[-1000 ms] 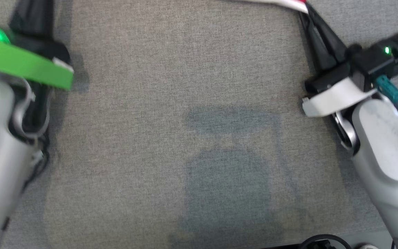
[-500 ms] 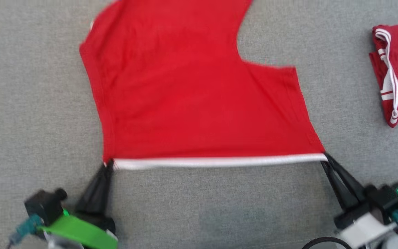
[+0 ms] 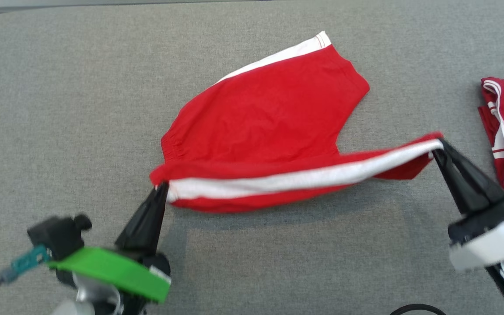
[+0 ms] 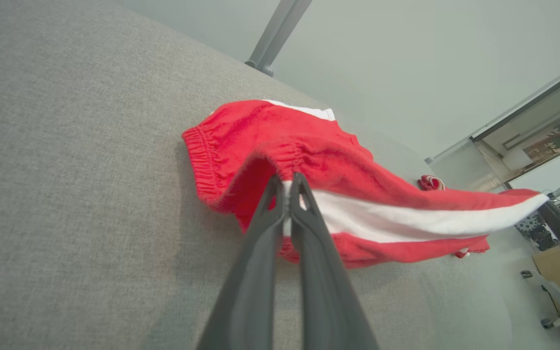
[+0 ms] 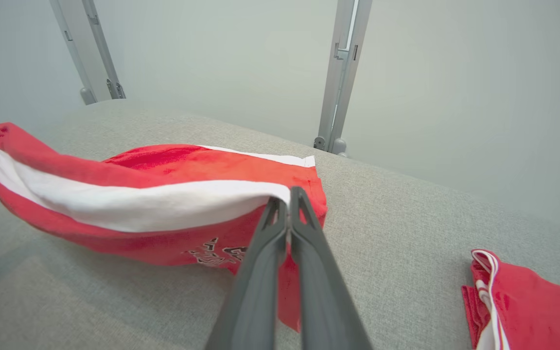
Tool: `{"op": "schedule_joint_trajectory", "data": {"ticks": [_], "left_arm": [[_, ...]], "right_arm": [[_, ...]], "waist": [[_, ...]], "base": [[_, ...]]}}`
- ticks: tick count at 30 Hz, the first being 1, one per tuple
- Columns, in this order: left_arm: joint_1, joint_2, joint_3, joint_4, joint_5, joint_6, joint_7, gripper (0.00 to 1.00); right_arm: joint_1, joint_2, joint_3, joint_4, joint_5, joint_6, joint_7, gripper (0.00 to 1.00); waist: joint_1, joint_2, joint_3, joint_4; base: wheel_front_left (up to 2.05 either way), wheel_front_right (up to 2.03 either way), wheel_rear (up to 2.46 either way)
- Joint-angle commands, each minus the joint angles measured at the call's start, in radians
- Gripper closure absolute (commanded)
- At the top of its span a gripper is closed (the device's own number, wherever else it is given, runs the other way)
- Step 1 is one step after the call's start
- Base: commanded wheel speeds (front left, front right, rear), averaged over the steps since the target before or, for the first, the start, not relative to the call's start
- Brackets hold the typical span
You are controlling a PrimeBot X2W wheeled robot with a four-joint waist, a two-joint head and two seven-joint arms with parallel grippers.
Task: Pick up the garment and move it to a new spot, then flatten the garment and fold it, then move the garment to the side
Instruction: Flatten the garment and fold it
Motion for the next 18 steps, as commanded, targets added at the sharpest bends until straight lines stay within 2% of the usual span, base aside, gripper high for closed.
{"op": "schedule_joint_trajectory", "data": {"ticks": [1, 3, 5, 9, 12, 18], "left_arm": [[-0.066, -0.016, 0.004, 0.007, -0.015, 0.007, 0.023, 1.00], [-0.187, -0.042, 0.002, 0.067, -0.032, 0.049, 0.102, 1.00], [-0.333, -0.091, -0.014, 0.133, -0.045, 0.066, 0.162, 1.00], [-0.550, -0.174, -0.046, 0.331, -0.045, 0.071, 0.228, 1.00], [-0.671, -0.225, -0.056, 0.470, -0.025, 0.048, 0.214, 1.00], [-0.773, -0.295, -0.073, 0.688, -0.036, 0.006, 0.188, 1.00]], "right_arm": [[-0.061, -0.005, 0.015, 0.023, 0.033, -0.002, 0.015, 1.00], [-0.212, -0.058, 0.051, 0.097, 0.041, -0.002, 0.061, 1.00], [-0.349, -0.063, 0.077, 0.173, 0.081, -0.002, 0.084, 1.00], [-0.572, -0.089, 0.140, 0.350, 0.120, -0.002, 0.118, 1.00], [-0.713, -0.089, 0.211, 0.488, 0.127, -0.002, 0.124, 1.00], [-0.914, -0.108, 0.377, 0.719, 0.149, -0.002, 0.139, 1.00]], "waist": [[0.0002, 0.0000, 0.102, 0.075], [0.0002, 0.0000, 0.154, 0.112], [0.0002, 0.0000, 0.204, 0.155], [0.0002, 0.0000, 0.266, 0.217], [0.0002, 0.0000, 0.282, 0.240], [0.0002, 0.0000, 0.273, 0.277]], "base": [[0.00, 0.00, 0.00], [0.00, 0.00, 0.00], [0.00, 0.00, 0.00], [0.00, 0.00, 0.00], [0.00, 0.00, 0.00], [0.00, 0.00, 0.00]]}}
